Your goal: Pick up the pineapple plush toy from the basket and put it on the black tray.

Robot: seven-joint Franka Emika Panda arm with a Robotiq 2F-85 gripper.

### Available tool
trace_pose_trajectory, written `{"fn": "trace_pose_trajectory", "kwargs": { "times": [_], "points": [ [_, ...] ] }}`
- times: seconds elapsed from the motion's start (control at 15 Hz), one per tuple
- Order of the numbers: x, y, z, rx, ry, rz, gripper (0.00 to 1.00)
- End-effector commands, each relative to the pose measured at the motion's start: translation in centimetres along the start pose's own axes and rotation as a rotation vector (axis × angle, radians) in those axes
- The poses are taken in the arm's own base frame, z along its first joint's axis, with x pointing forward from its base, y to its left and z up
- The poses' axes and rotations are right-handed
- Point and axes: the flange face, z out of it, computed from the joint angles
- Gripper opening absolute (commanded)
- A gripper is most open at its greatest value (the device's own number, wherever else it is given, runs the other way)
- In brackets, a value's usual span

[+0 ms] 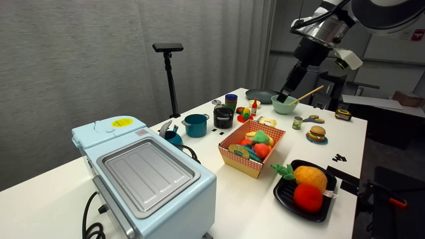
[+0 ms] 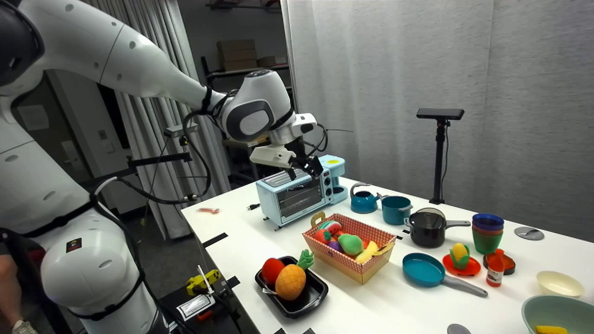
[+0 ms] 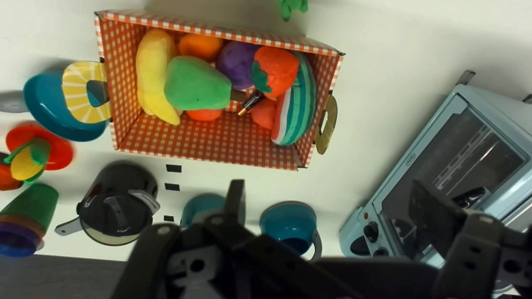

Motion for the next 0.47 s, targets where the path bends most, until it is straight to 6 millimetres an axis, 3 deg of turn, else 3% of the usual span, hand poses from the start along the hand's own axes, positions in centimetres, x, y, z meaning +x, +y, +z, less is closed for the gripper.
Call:
{"fn": "trace_pose_trajectory", "kwargs": {
  "times": [0.0,0.4],
  "points": [
    [-0.09,-0.02,-0.21,-0.001,0.002,0.002,1.00],
    [-0.28,0.04,-0.40,-0.001,0.005,0.004,1.00]
  ]
}}
